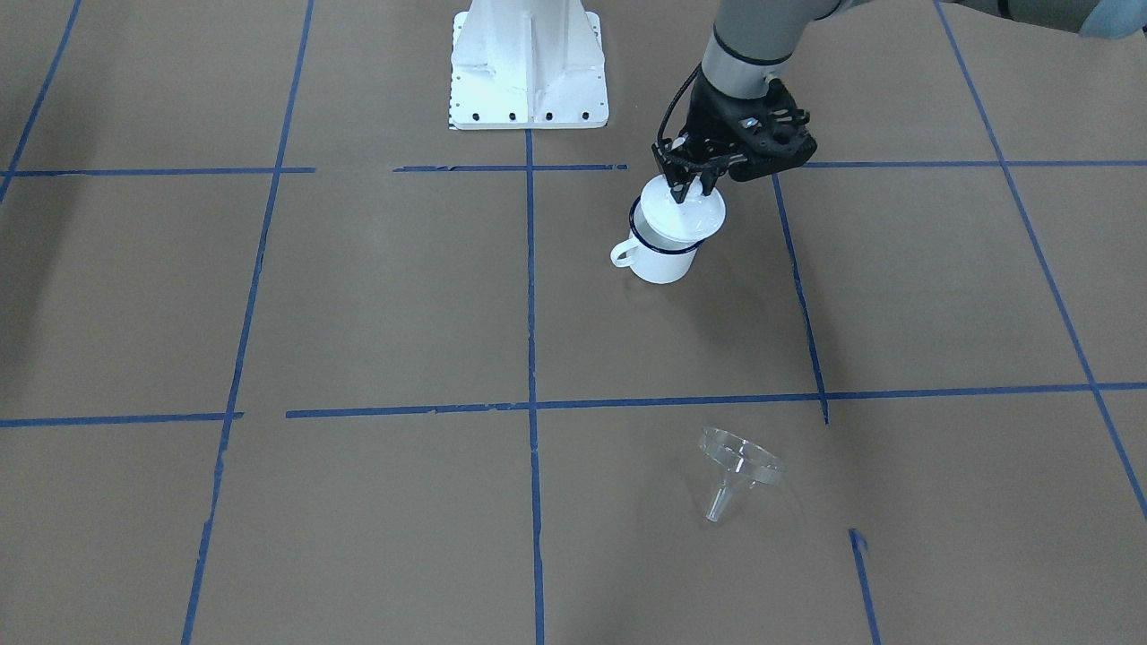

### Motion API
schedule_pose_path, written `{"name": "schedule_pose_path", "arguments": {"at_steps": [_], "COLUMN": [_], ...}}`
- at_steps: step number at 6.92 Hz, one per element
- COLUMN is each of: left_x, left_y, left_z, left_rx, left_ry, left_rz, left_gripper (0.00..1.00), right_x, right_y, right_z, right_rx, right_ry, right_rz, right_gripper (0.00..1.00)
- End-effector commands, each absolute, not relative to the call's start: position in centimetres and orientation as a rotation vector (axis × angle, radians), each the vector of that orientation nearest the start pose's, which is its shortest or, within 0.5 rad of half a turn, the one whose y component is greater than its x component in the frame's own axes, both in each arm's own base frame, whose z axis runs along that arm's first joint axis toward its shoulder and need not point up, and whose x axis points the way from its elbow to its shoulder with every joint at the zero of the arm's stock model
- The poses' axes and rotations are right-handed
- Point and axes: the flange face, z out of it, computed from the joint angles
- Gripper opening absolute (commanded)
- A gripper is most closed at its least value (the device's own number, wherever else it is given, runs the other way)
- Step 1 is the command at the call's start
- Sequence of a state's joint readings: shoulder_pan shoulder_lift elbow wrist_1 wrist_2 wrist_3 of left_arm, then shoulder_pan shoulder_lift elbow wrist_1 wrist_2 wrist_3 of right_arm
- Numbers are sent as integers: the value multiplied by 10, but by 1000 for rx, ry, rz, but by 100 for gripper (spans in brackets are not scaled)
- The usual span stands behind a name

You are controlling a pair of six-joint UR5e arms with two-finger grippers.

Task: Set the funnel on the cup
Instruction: 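Lift the lid off the mug and set it down nearer the robot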

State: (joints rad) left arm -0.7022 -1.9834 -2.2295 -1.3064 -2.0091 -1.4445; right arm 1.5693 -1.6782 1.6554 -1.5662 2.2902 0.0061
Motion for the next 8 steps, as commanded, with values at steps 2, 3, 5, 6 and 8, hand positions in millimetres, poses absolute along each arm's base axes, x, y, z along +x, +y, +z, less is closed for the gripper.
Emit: {"name": "schedule_pose_path", "arguments": {"at_steps": [2, 3, 5, 6, 8], "left_x": [321, 356, 392, 393, 406], "left_y": [-318, -299, -306, -311, -317], "left_z": [296, 320, 355, 365, 396], "left_rx": [-127, -191, -201, -187, -201], "left_ry": [842, 808, 830, 859, 816], "left_rz": [-326, -315, -308, -301, -315], "left_gripper": [0, 0, 0, 0, 0], "right_x": [67, 67, 67, 67, 67], "right_y": [-445, -445, -445, -445, -445], "right_z": [671, 670, 671, 671, 670], "right_rx": [-20, -19, -20, -20, -19], "right_ry": [-719, -719, -719, -719, -719], "right_rz": [11, 10, 11, 11, 10], "right_gripper": [100, 100, 100, 100, 100]}}
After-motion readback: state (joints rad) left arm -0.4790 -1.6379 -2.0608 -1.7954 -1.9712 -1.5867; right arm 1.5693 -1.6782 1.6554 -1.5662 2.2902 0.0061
